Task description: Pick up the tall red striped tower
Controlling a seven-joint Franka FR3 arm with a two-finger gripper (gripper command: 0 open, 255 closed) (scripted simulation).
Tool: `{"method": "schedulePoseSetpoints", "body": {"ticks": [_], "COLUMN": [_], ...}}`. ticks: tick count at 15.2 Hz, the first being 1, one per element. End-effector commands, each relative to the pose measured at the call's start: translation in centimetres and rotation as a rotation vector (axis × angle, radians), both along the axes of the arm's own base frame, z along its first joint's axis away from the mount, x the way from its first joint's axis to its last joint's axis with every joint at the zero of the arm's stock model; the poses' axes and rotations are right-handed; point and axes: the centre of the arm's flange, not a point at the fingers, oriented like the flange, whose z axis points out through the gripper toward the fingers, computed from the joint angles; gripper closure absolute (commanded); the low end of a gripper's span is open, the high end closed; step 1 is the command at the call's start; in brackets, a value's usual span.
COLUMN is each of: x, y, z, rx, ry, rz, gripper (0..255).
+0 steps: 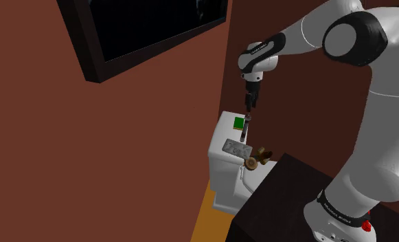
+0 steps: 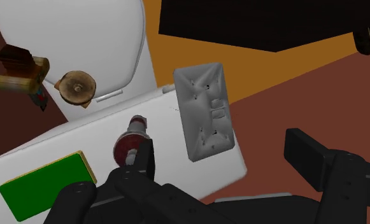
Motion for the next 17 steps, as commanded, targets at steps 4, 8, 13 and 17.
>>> {"method": "schedulePoseSetpoints", "body": {"ticks": [4, 8, 13, 17], "x": [3.5, 5.6, 5.6, 5.6], "y": [-3.0, -4.7, -4.7, -4.7], "z": [-5.4, -8.6, -11.3, -12.6], "rx": [0.002, 0.003, 0.003, 0.003], "ry": [0.037, 0.059, 0.059, 0.059], "rz": [0.047, 0.074, 0.074, 0.074], "gripper": [0, 0, 0, 0]}}
